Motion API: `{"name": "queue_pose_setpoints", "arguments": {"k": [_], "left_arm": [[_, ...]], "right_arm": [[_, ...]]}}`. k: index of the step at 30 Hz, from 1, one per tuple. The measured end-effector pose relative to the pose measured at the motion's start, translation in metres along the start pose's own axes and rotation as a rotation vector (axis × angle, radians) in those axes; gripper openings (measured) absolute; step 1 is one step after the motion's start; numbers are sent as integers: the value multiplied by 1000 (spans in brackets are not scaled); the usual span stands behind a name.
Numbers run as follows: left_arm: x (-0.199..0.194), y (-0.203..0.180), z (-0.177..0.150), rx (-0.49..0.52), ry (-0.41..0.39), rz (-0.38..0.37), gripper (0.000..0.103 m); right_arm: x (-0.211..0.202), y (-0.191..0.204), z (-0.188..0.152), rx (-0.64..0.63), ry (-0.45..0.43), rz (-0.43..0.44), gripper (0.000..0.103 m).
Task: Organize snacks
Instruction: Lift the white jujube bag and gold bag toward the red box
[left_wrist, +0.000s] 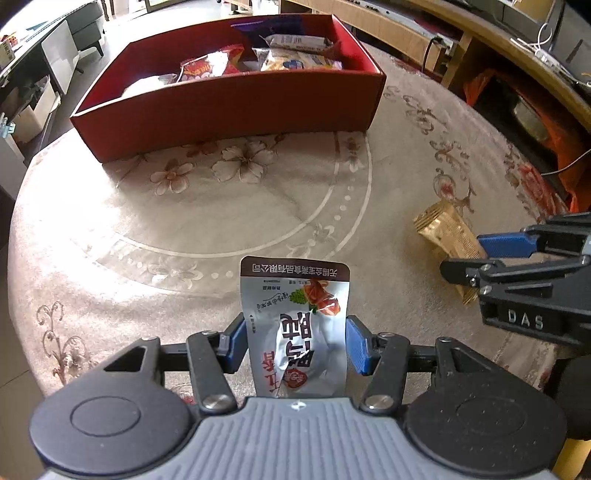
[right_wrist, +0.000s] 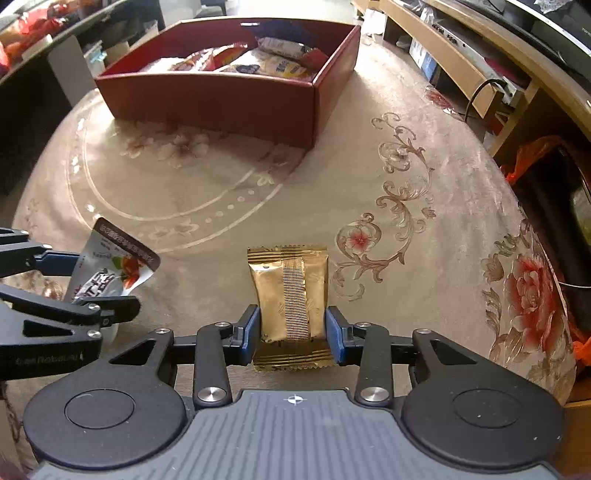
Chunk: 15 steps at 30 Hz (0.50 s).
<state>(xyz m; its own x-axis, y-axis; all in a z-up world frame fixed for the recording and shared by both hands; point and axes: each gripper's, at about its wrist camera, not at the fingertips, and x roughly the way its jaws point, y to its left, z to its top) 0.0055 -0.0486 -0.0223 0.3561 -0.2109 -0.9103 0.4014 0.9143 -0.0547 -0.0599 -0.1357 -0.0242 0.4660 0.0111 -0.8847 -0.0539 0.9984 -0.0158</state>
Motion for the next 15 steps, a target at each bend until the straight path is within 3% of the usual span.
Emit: {"name": "queue_pose_setpoints", "arguments": {"k": [15], "left_arm": [[-17, 22, 16, -89, -64, -8, 53]], "right_arm": [[-14, 19, 21, -8, -86, 38, 46]]}}
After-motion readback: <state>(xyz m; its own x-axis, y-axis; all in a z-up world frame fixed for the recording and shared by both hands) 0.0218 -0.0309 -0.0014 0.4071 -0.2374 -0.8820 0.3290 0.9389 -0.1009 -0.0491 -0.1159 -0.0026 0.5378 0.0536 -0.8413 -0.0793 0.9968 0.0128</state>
